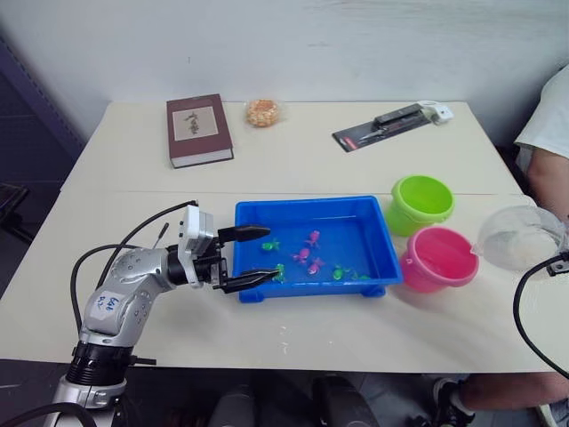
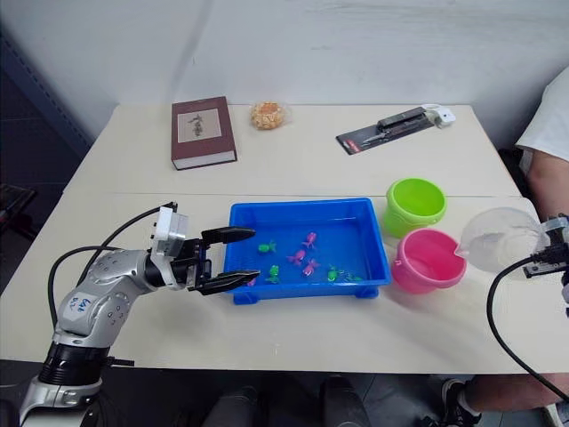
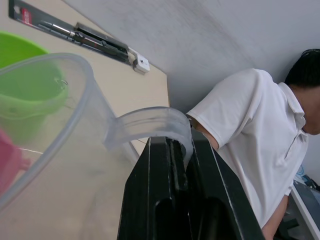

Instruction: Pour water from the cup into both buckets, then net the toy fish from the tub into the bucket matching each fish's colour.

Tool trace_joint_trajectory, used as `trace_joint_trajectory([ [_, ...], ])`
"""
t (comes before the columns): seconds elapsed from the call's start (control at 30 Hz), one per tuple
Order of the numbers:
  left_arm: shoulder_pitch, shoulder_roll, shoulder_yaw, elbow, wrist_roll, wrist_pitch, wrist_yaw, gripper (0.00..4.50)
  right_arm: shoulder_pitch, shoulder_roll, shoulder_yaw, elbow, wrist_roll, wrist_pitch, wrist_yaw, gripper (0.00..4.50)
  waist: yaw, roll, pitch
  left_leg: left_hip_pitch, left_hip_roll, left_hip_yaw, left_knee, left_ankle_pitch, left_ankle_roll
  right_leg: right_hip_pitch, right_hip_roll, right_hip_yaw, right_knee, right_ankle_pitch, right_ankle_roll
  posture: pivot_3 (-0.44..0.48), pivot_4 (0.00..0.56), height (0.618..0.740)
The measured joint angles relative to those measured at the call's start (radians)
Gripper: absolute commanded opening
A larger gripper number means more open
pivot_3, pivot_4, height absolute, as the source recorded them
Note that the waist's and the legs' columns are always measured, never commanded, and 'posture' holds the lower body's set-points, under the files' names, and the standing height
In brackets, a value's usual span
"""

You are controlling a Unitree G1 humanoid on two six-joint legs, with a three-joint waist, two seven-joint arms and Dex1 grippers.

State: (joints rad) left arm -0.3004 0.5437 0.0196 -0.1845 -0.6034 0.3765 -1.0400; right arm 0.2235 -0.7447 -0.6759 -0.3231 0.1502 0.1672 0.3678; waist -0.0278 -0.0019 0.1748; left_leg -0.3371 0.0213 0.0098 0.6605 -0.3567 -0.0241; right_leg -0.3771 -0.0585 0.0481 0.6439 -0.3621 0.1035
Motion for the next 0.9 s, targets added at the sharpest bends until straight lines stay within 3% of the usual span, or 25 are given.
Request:
trace_joint_trajectory([
  [0.43, 0.018, 0.000, 0.000, -0.005, 0.002, -0.009, 0.006, 4.50, -0.021, 0.002, 0.084, 0.017, -0.241, -0.147, -0.042, 0.06, 0.000, 0.000, 0.000, 0.000, 0.000, 0.000, 0.000, 0.000, 0.000, 0.000, 0.000, 0.000, 0.000, 0.000, 0.000, 0.000, 0.150, 0.740],
  [0.9, 0.025, 0.000, 0.000, -0.013, 0.003, -0.009, 0.022, 4.50, -0.055, 0.002, 0.084, 0.065, -0.342, -0.211, -0.078, 0.06, 0.000, 0.000, 0.000, 0.000, 0.000, 0.000, 0.000, 0.000, 0.000, 0.000, 0.000, 0.000, 0.000, 0.000, 0.000, 0.000, 0.150, 0.740],
])
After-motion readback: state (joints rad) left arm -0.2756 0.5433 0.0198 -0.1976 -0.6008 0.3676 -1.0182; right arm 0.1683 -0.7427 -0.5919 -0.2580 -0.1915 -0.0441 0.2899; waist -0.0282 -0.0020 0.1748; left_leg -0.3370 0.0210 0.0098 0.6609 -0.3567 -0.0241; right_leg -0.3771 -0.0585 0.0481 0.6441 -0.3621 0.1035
